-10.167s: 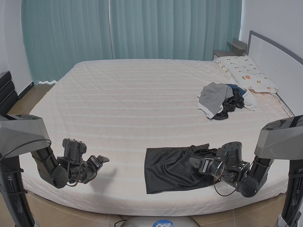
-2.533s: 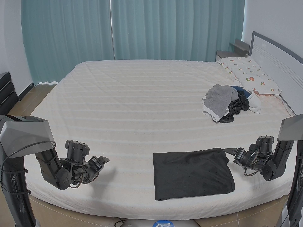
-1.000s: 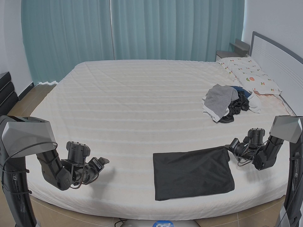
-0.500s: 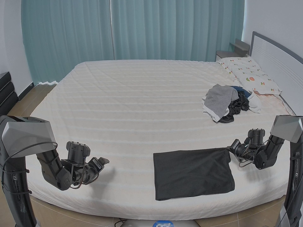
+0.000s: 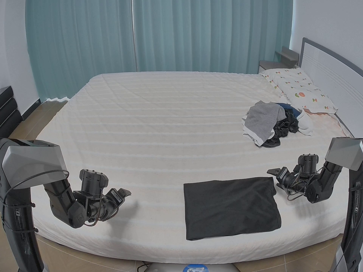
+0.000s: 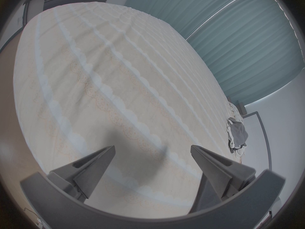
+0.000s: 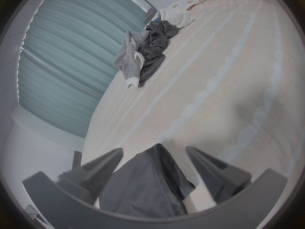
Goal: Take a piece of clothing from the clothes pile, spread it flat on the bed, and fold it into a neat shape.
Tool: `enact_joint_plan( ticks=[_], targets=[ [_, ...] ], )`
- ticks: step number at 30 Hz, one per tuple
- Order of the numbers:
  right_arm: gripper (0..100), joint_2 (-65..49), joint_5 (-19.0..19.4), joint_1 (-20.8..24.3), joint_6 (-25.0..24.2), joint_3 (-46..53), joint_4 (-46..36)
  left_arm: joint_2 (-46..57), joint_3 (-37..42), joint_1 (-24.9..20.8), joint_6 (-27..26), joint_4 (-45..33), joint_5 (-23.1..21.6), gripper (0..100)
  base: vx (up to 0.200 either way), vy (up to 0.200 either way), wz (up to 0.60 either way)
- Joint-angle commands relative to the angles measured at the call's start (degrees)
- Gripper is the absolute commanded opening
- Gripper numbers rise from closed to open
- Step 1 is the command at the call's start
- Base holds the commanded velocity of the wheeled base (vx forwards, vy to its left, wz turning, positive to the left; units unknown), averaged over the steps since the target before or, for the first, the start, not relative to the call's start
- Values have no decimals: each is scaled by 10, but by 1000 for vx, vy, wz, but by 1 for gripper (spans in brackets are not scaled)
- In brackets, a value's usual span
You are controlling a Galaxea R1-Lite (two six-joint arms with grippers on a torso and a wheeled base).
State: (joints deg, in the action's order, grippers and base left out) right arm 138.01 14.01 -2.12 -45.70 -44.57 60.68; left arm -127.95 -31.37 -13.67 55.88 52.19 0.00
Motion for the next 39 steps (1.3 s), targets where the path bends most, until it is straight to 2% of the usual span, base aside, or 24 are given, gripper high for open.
enact_joint_plan(
  ticks=[1, 5, 7, 8, 9, 11, 12, 13, 14, 17, 20, 28, 29, 39],
  targets=[
    [100, -34, 7, -3, 10, 32, 1, -1, 0, 0, 0, 0, 0, 100, 0, 0, 0],
    [100, -53, 23, -11, 52, 73, 1, -1, 0, -1, 0, 0, 0, 100, 0, 0, 0],
    [100, -53, 23, -11, 52, 73, 1, -1, 0, -1, 0, 0, 0, 100, 0, 0, 0],
    [100, -68, 41, -18, 121, 120, 1, -2, -1, -3, 0, 0, 1, 100, -200, 0, 0],
    [100, -72, 45, -19, 136, 130, 0, -2, 0, -3, 0, 0, 0, 100, -200, 0, 0],
    [100, -80, 70, -32, 196, 171, 1, -3, -1, -4, 0, 0, 0, 100, -200, 0, 0],
    [100, -80, 70, -32, 196, 171, 1, -3, -1, -4, 0, 0, 0, 100, -200, 0, 0],
    [100, -85, 107, -46, 236, 193, 6, -5, -1, -4, 0, 0, 1, 100, -200, 0, 0],
    [100, -85, 127, -49, 252, 202, 8, -5, -1, -4, -1, 0, 1, 100, -200, 0, 0],
    [100, -84, 158, -46, 278, 227, 8, -5, -1, -5, 0, 0, 4, 100, -133, 0, 0],
    [100, -78, 163, -42, 301, 235, 7, -5, 0, -5, -1, 0, 4, 100, 0, 0, 0],
    [100, -68, 162, -30, 302, 238, 8, -5, 0, -5, -1, 0, 4, 100, 0, 0, 0],
    [0, -66, 162, -28, 301, 239, 8, -5, 0, -5, -1, 0, 4, 100, 0, 0, 0],
    [0, -69, 160, -30, 345, 254, 0, -5, 0, -5, -1, 0, 4, 100, 0, 0, 0]
  ],
)
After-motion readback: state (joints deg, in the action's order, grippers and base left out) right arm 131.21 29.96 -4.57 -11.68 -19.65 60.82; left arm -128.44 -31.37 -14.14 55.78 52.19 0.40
